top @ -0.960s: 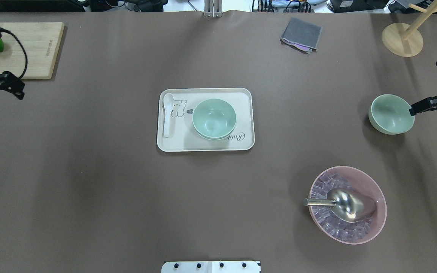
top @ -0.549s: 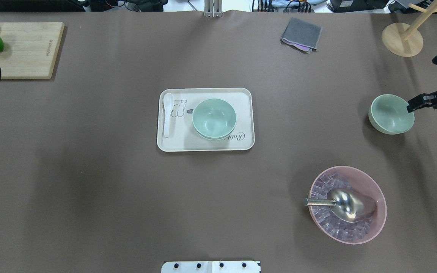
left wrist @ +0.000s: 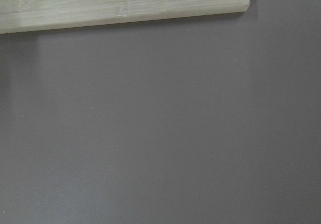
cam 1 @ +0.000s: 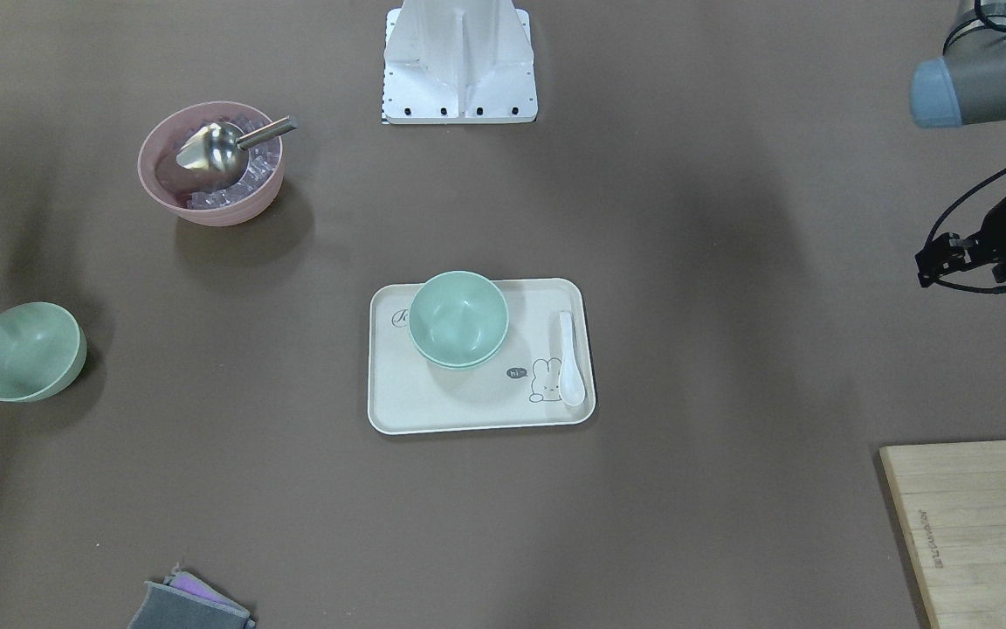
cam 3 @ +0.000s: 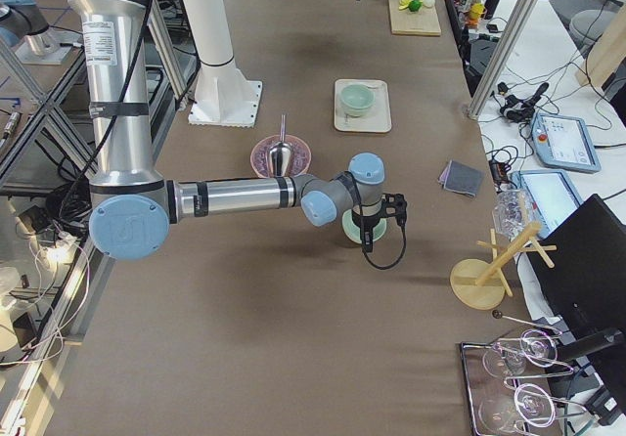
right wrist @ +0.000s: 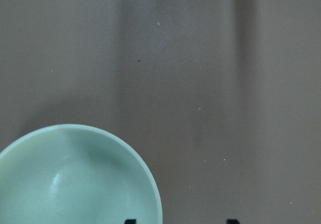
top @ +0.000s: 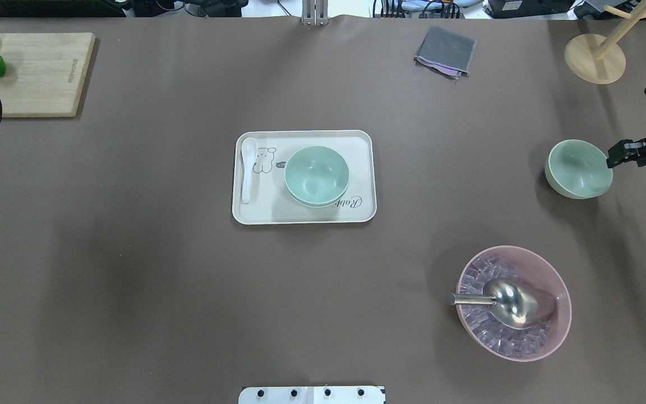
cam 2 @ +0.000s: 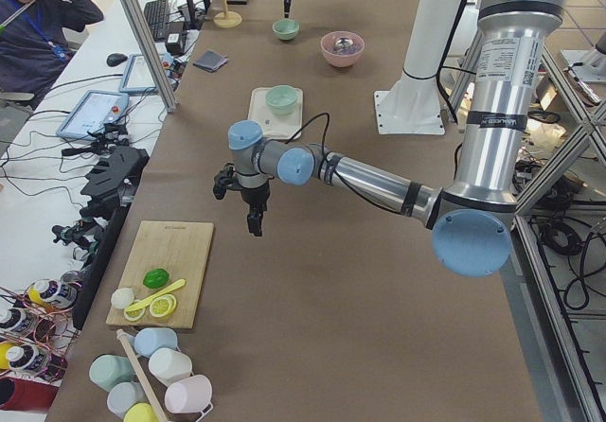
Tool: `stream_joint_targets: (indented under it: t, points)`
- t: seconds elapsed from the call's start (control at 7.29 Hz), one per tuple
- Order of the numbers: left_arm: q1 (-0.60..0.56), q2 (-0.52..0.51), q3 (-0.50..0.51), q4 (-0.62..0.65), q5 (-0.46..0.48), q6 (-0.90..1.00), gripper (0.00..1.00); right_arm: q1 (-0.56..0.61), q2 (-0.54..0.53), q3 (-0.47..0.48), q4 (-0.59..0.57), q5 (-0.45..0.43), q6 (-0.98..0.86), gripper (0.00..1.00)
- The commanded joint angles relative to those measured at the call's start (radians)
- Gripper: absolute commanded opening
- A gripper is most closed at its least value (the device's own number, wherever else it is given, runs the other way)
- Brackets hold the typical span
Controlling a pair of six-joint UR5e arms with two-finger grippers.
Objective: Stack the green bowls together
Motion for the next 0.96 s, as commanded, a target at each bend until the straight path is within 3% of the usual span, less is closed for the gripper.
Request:
stream_joint_targets:
  t: [0.0,0.55,0.82]
  points:
    - [0.001,0.0,-0.001,0.0,0.0,-0.001,0.99,-0.01,0.004,0.0,0.0,-0.003,0.02,0.59]
    - [0.004,-0.001,0.0,0.0,0.0,-0.001,0.99,-0.044,0.004,-0.003,0.003,-0.019,0.049,0.57]
    - [0.007,-0.001,0.002,0.0,0.0,-0.001,0.99,-0.044,-0.005,-0.004,0.003,-0.023,0.05,0.43]
